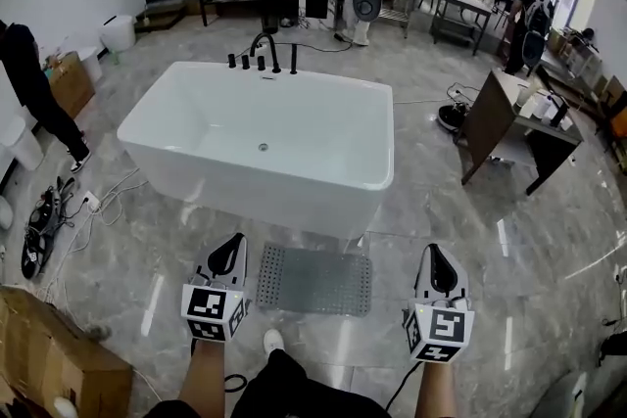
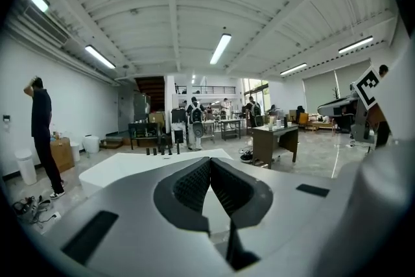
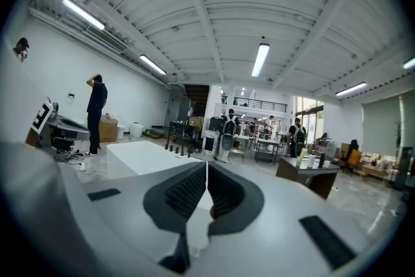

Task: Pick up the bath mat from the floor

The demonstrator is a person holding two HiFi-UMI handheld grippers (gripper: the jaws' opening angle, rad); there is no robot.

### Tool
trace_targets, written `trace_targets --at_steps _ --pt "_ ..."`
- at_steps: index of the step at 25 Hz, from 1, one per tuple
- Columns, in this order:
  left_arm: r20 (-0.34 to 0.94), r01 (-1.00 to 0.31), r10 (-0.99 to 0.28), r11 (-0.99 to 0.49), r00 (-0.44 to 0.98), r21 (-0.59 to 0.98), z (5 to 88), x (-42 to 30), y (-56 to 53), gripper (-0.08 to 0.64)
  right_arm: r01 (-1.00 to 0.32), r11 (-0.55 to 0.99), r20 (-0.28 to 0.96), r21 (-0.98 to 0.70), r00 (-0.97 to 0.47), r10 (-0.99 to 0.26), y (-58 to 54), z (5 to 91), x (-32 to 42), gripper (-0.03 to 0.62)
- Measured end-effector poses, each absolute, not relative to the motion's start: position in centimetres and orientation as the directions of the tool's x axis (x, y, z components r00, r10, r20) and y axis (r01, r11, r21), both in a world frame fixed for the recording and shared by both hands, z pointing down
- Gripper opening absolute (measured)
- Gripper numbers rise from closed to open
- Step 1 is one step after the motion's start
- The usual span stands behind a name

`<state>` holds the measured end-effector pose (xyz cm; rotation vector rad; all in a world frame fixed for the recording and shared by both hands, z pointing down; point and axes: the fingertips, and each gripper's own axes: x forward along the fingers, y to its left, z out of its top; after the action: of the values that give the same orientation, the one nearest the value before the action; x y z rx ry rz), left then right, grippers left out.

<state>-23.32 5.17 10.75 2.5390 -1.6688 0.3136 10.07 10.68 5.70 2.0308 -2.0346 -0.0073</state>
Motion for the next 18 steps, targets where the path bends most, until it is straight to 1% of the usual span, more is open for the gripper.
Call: trace_targets --at_steps 5,9,13,18 --pt "0.241 -0.899 -0.877 -0.436 0.415 -0.040 12.0 -27.3 -0.2 0.009 -0.974 -0.019 0.200 0.224 0.065 -0.978 6.1 5.9 6.7 0.021" --pt "0.230 -0.889 -0.869 -0.457 0.439 -0.032 11.8 -29.6 -4.0 0.009 -0.972 -0.054 0.196 0.228 0.100 -0.975 4.0 5.7 5.0 0.021" --pt "0.219 -0.870 -0.855 -0.491 0.470 -0.045 11.4 -29.1 -6.1 0.009 -0.970 -0.080 0.198 0.231 0.128 -0.972 2.8 5.8 5.2 0.021" --pt "0.255 -0.857 -0.837 -0.512 0.484 -0.055 12.7 -27.1 -6.4 0.009 -0.973 -0.077 0.222 0.219 0.126 -0.967 2.1 7.0 7.0 0.021"
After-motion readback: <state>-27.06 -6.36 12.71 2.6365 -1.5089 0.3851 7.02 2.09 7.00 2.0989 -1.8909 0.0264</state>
